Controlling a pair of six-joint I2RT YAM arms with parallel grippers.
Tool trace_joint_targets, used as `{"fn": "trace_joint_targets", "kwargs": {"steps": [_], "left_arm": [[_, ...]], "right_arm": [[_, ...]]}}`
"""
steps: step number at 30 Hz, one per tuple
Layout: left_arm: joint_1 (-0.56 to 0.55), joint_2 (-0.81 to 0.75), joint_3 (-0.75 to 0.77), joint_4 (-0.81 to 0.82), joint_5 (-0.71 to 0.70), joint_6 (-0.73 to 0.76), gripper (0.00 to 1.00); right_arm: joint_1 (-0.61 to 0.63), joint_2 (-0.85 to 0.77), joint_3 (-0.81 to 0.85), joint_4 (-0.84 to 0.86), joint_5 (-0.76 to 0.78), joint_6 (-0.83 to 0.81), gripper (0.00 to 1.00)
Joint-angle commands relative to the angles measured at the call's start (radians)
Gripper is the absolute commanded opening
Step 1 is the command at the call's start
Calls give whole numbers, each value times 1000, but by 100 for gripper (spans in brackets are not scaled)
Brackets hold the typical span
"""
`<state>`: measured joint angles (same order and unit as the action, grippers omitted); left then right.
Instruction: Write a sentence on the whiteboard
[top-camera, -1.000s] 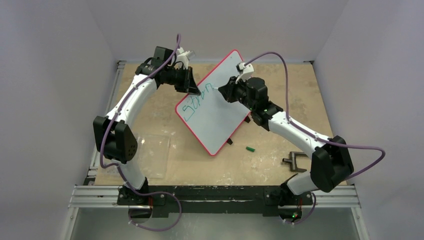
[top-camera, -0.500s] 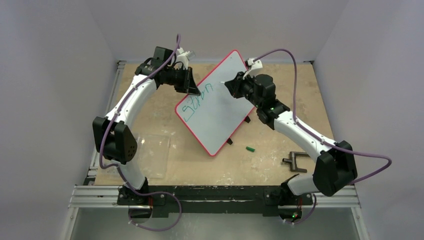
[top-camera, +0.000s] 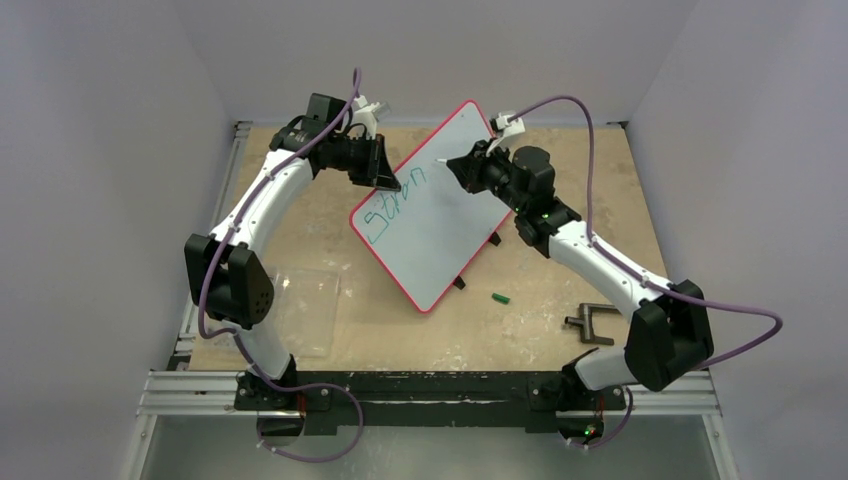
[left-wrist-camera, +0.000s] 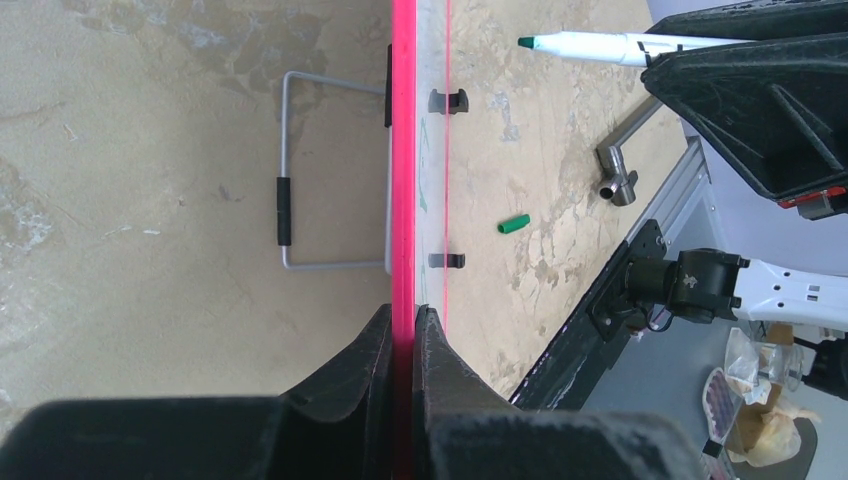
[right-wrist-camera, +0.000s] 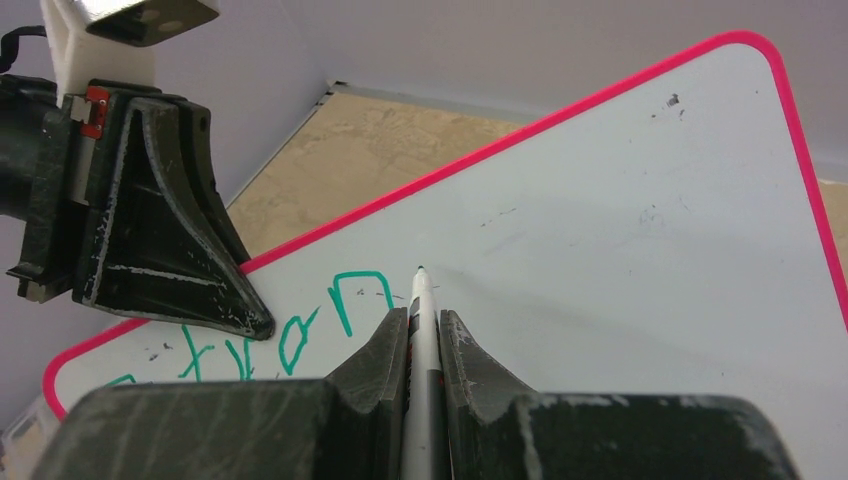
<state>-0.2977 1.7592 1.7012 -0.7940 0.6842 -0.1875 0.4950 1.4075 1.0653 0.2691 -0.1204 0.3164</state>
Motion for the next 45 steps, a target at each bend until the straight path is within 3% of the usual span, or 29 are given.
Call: {"fn": "trace_joint_targets", "kwargs": {"steps": [1,45], "left_arm": [[-19,-33,-15,-31,-30,82,0],[-19,-40,-25,-18,-35,75,0]], "right_arm": [[-10,12,3,94,-57,-27,0],[-22,148,97,124,-95,-14,0]]}}
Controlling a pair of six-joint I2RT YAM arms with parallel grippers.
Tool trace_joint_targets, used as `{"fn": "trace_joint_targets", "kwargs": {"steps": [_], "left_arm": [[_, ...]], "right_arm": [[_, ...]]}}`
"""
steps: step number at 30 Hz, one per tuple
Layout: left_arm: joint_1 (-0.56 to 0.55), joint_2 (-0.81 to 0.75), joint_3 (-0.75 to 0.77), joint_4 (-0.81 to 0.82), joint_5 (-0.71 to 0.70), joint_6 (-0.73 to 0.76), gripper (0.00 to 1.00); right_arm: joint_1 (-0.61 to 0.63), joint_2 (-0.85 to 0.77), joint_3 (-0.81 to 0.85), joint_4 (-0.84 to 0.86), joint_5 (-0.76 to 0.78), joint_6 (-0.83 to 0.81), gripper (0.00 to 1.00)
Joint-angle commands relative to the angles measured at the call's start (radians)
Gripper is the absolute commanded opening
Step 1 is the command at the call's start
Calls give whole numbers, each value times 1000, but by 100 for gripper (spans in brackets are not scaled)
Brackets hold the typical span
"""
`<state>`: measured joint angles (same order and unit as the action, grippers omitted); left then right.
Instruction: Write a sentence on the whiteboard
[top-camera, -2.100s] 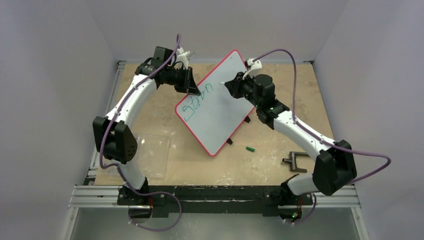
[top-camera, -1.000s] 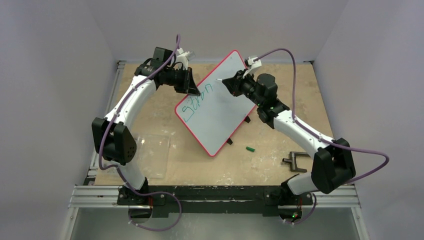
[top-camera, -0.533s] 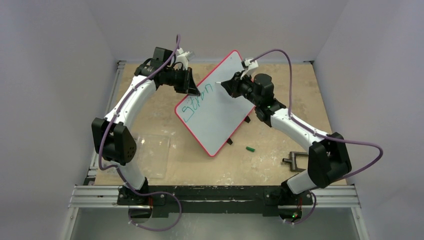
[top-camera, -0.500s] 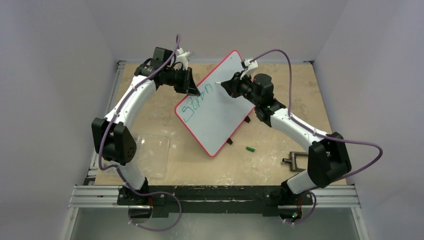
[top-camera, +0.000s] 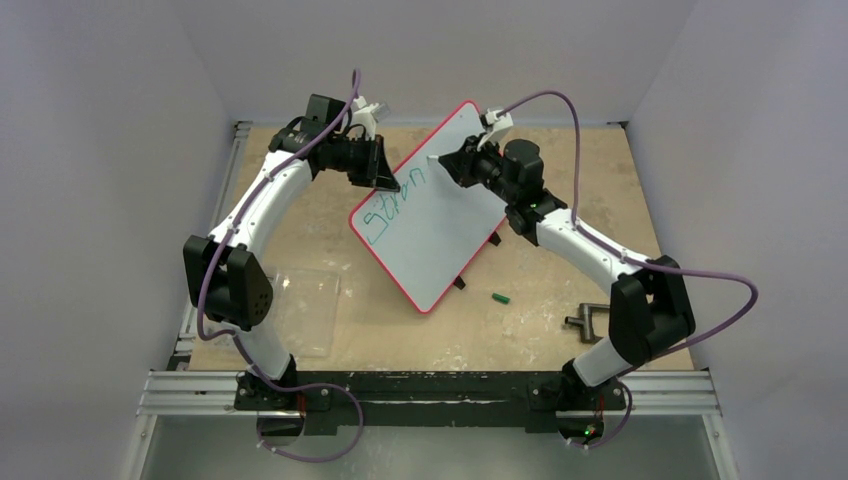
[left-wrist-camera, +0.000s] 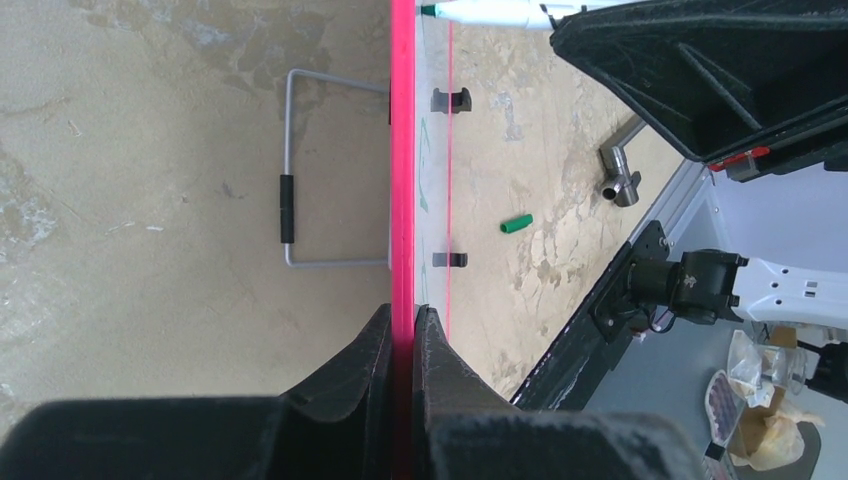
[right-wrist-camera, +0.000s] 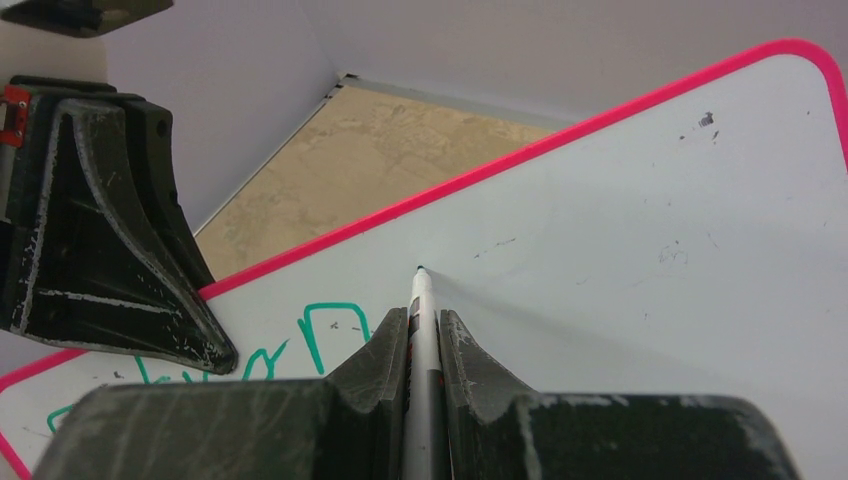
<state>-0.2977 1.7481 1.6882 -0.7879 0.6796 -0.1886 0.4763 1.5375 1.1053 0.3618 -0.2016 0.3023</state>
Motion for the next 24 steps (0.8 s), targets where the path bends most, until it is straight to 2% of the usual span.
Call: {"fn": "trace_joint_targets", "kwargs": {"steps": [1,17,24], "left_arm": [[-20,-30,-12,-25,-31,76,0],[-20,-32,-10,-27,-32,76,0],[-20,-34,-12,-26,-32,77,0]], "right_arm": [[-3,21,60,32,-22,0,0],[-2,-6,-4,-7,-136,-15,0],[-1,-20,-32,-19,-109,-14,0]]}}
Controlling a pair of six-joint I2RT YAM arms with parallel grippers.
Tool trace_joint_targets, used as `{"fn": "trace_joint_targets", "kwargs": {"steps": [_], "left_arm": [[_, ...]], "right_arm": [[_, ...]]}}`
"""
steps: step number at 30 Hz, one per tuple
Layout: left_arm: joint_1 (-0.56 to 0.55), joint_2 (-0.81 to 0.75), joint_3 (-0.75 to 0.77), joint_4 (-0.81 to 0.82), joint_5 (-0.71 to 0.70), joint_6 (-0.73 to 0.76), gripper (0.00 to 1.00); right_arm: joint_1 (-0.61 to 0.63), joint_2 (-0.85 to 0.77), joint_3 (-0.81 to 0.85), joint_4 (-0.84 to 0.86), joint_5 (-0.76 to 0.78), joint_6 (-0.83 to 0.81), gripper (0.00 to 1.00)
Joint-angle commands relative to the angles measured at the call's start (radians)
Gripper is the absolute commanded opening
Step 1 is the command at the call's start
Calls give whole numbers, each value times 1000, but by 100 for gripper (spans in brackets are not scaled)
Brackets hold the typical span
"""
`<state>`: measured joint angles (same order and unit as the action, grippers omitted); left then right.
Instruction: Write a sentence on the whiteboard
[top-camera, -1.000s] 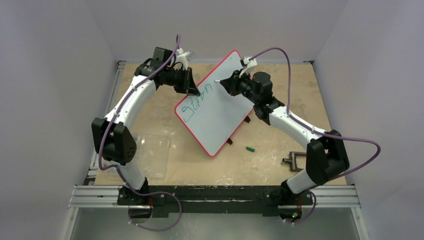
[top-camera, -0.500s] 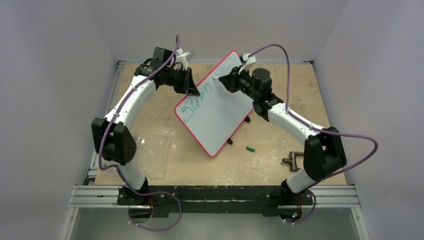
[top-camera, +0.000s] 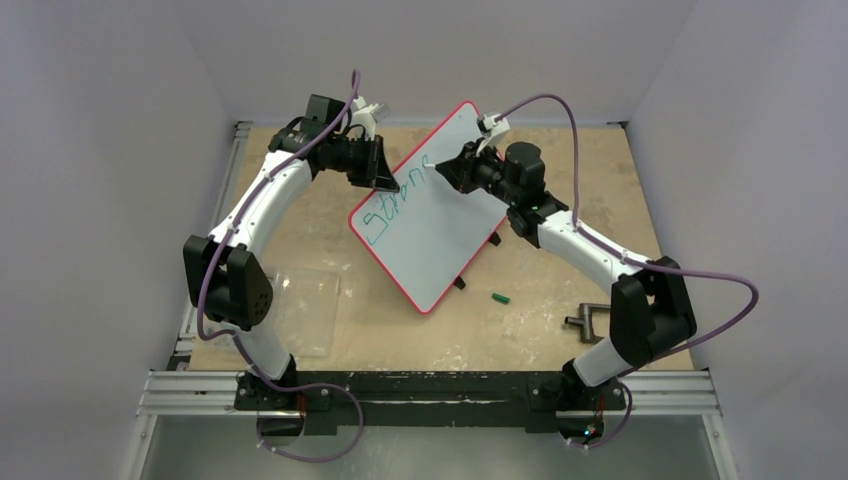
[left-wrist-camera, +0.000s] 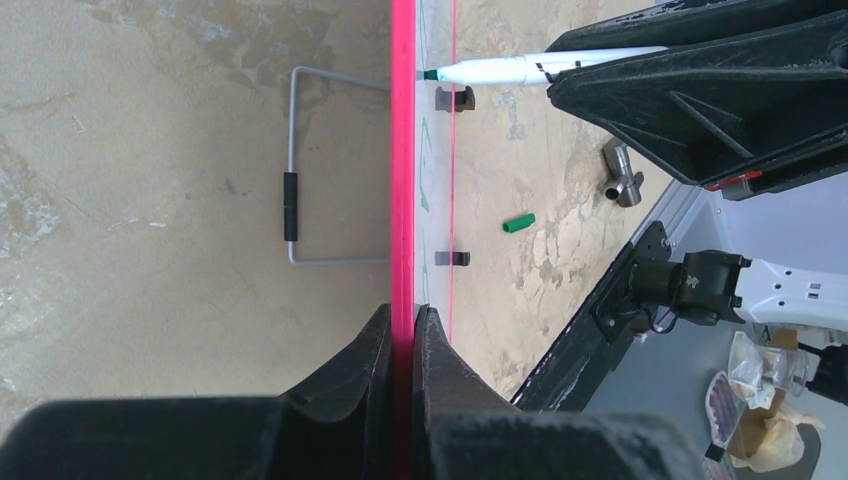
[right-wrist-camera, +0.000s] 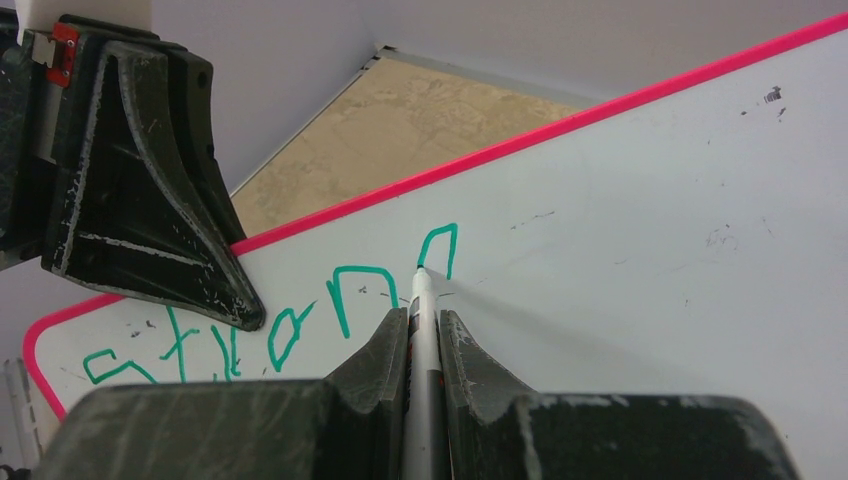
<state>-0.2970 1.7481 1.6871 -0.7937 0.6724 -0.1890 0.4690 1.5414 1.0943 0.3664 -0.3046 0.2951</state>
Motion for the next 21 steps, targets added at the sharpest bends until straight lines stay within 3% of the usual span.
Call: {"fn": "trace_joint_targets", "kwargs": {"steps": [1,21], "left_arm": [[-21,-35,-10,-22,-24,77,0],[-21,-45,-22,-5,-14,70,0]], "right_arm": [[6,-24,-22,-26,2,-9,0],[6,4,67,-60,80,-25,0]]}}
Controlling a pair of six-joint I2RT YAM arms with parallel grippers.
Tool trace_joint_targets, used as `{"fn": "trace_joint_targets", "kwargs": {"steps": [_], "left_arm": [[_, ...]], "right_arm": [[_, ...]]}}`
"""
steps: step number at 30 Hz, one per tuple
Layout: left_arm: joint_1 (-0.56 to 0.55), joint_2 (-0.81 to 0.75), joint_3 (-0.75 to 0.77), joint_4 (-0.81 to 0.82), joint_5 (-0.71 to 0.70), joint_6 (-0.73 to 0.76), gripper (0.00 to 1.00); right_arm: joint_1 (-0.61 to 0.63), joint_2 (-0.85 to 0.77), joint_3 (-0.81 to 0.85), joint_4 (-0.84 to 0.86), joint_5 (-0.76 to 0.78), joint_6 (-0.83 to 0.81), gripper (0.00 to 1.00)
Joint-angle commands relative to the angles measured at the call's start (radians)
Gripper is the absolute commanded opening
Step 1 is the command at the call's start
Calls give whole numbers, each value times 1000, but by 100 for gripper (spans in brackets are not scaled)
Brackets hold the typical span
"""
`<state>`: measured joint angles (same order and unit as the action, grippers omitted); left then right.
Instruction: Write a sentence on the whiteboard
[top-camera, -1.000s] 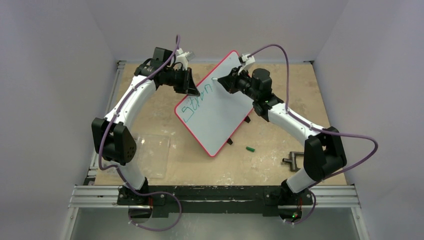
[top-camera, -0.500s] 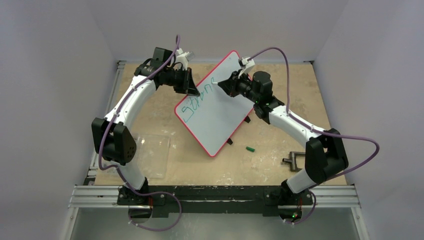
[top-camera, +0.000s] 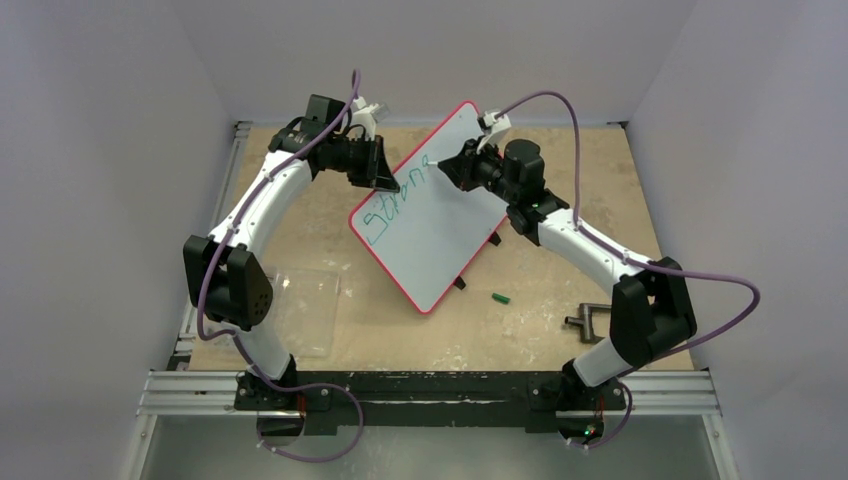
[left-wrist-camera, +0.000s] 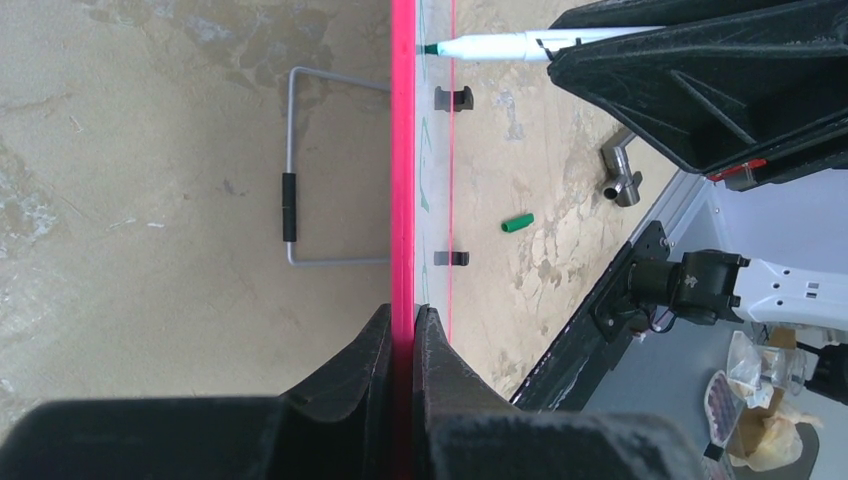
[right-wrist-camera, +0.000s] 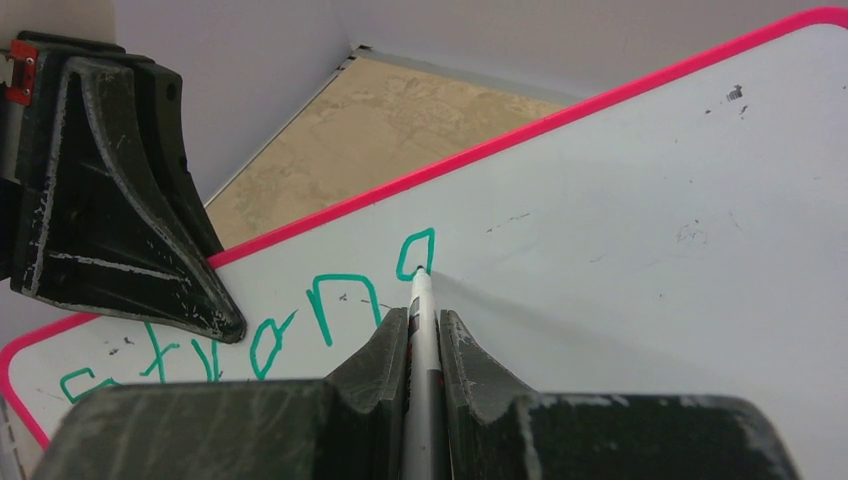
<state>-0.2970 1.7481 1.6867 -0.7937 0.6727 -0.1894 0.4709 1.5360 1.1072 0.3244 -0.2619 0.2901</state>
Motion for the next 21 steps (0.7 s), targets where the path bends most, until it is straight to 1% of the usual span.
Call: {"fn": "trace_joint_targets", "kwargs": {"steps": [1,11,16,21], "left_arm": [[-21,-48,-24,0,-15,70,0],[-21,-55,-28,9,-14,68,0],[-20,-53,-27,5,-17,70,0],[-21,-54,-26,2,-20,69,0]], "right_arm": [[5,13,61,-18,39,-18,0],[4,39,113,-26,44,-16,0],[5,44,113,-30,46,-13,0],[4,24,79,-30,41,-11,0]]}}
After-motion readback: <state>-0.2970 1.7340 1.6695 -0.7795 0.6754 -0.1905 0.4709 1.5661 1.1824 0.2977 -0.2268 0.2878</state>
